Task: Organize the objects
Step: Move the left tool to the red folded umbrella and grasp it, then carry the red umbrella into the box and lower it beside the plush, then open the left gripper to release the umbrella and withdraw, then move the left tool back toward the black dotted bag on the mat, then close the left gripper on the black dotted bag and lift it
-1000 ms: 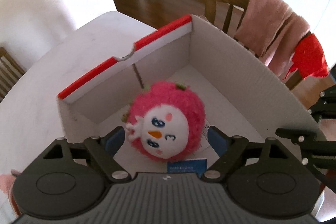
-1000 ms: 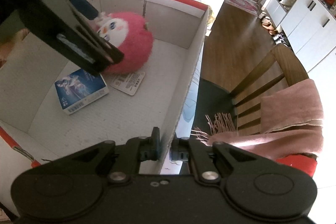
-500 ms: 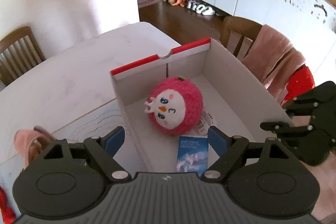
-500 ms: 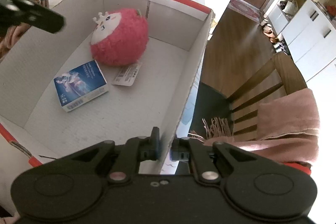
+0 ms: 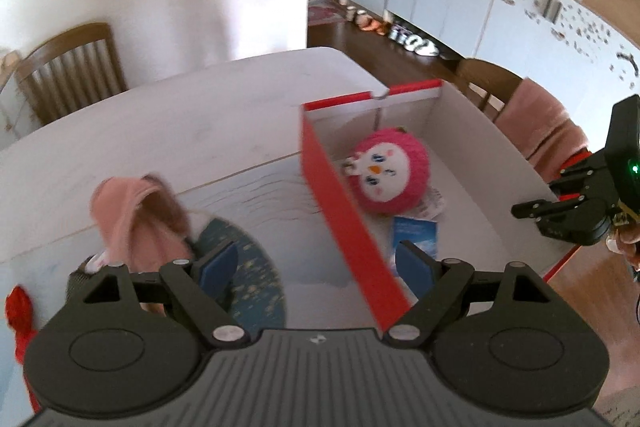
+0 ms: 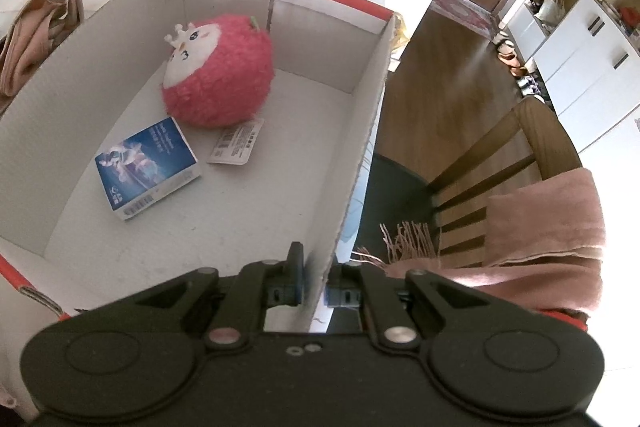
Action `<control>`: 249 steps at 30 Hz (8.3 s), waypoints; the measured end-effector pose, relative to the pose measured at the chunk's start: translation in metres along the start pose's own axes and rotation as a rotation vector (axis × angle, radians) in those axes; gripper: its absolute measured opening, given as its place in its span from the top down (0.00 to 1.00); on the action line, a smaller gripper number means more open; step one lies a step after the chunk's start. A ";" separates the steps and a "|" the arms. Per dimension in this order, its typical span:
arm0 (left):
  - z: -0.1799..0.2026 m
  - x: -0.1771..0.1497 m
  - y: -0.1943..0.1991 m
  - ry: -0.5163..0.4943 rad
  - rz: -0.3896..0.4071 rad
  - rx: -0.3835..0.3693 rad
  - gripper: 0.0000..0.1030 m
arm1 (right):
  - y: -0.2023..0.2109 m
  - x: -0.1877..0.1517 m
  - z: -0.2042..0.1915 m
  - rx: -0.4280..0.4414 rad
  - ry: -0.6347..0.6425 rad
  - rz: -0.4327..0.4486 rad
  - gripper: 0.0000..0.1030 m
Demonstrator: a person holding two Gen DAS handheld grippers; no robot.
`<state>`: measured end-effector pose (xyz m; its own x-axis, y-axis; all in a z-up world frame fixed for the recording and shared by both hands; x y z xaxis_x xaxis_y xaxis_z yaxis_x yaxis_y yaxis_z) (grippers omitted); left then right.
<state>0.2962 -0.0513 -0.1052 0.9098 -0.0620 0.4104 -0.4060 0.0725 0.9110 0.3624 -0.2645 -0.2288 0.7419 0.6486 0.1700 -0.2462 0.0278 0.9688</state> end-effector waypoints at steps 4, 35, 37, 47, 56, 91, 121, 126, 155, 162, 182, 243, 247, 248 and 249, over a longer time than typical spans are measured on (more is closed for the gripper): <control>-0.038 -0.021 0.011 0.052 0.003 0.032 0.12 | 0.000 0.002 0.000 -0.007 -0.009 -0.005 0.93; -0.334 -0.126 -0.058 0.492 -0.205 0.157 0.01 | -0.007 0.007 -0.009 -0.113 -0.067 -0.094 0.88; -0.337 -0.128 -0.066 0.489 -0.224 0.168 0.01 | -0.007 0.007 -0.008 -0.116 -0.068 -0.098 0.88; -0.348 -0.133 -0.078 0.505 -0.247 0.193 0.21 | -0.009 0.009 -0.010 -0.129 -0.063 -0.108 0.87; -0.345 -0.133 -0.077 0.482 -0.254 0.195 0.55 | -0.009 0.009 -0.010 -0.129 -0.063 -0.107 0.86; -0.100 -0.022 0.030 0.092 -0.069 -0.036 0.62 | -0.005 0.009 -0.017 -0.063 -0.024 -0.077 0.89; 0.141 0.072 -0.068 -0.180 -0.179 -0.242 0.62 | 0.002 0.002 -0.015 0.022 0.031 -0.042 0.92; 0.155 0.069 -0.095 -0.178 -0.242 -0.246 0.62 | 0.001 0.001 -0.015 0.029 0.041 -0.042 0.92; 0.149 0.041 -0.149 -0.138 -0.358 -0.210 0.32 | 0.005 -0.001 -0.019 0.029 0.059 -0.041 0.92; 0.133 0.042 -0.108 -0.156 -0.274 -0.214 0.32 | 0.004 0.000 -0.017 0.023 0.040 -0.040 0.92; 0.004 -0.006 -0.007 0.002 -0.088 -0.099 0.31 | 0.003 0.004 -0.013 0.046 -0.014 -0.071 0.92; -0.220 -0.080 0.012 0.256 -0.092 0.113 0.98 | 0.017 0.004 -0.008 0.025 -0.157 -0.086 0.94; -0.208 -0.070 0.037 0.240 -0.062 0.087 0.98 | 0.017 0.005 -0.008 0.029 -0.150 -0.084 0.94; -0.206 -0.067 0.043 0.241 -0.051 0.084 0.98 | 0.017 0.004 -0.008 0.030 -0.149 -0.083 0.94; -0.204 -0.064 0.049 0.245 -0.038 0.076 0.98 | 0.017 0.004 -0.008 0.031 -0.147 -0.081 0.94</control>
<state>0.2358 0.1595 -0.0950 0.9144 0.1805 0.3623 -0.3682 -0.0011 0.9298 0.3565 -0.2556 -0.2130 0.8424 0.5268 0.1131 -0.1639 0.0506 0.9852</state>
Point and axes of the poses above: each gripper's, at about its wrist camera, not at the fingertips, and y roughly against the way its jaws point, z to its right, x to its top, the point moved 10 cm from there along -y, roughly the way its jaws point, and after that the axes turned 14 degrees about -z, right-handed, at the moved point
